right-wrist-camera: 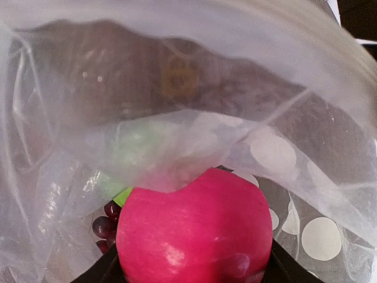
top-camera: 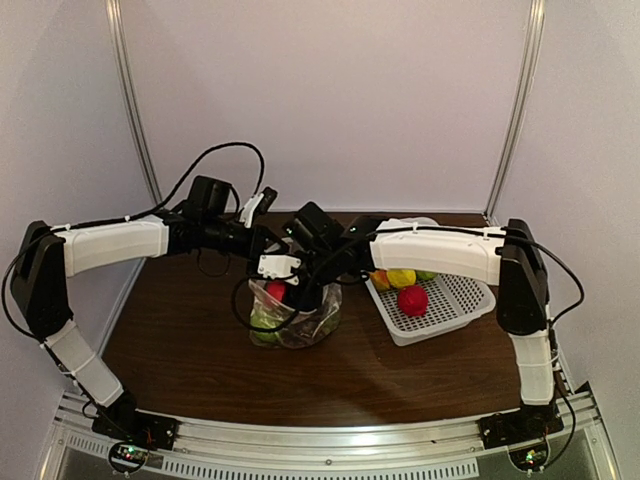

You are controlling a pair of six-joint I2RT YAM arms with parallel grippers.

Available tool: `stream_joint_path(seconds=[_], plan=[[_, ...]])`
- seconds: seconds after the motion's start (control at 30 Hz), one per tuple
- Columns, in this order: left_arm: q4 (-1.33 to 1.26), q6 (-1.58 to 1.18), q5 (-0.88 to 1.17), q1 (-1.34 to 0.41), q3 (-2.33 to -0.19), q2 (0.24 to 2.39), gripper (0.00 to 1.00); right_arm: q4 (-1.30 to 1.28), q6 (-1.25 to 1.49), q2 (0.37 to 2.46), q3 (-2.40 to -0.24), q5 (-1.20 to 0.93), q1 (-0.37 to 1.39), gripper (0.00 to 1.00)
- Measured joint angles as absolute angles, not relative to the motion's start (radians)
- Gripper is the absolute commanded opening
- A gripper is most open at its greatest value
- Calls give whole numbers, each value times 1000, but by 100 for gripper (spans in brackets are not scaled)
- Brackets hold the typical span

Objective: Open the zip-top bag and remove the fake food

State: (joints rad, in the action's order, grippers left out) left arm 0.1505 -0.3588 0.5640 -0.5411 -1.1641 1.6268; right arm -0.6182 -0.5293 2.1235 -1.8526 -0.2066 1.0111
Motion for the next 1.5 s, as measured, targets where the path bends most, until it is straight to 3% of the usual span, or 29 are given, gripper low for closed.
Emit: stream_joint_path(seconds=[0.53, 0.77, 1.2, 1.5], plan=[[190, -402, 587, -490, -1191, 1620, 0, -659, -576, 2033, -1834, -289, 1010, 47], [183, -424, 585, -488, -1171, 1620, 0, -672, -548, 1938, -1921, -283, 1003, 47], [186, -440, 607, -487, -1156, 1588, 0, -686, -442, 1914, -1994, -322, 865, 47], [215, -439, 602, -487, -1156, 1571, 0, -714, -466, 1684, -1739, -311, 666, 47]])
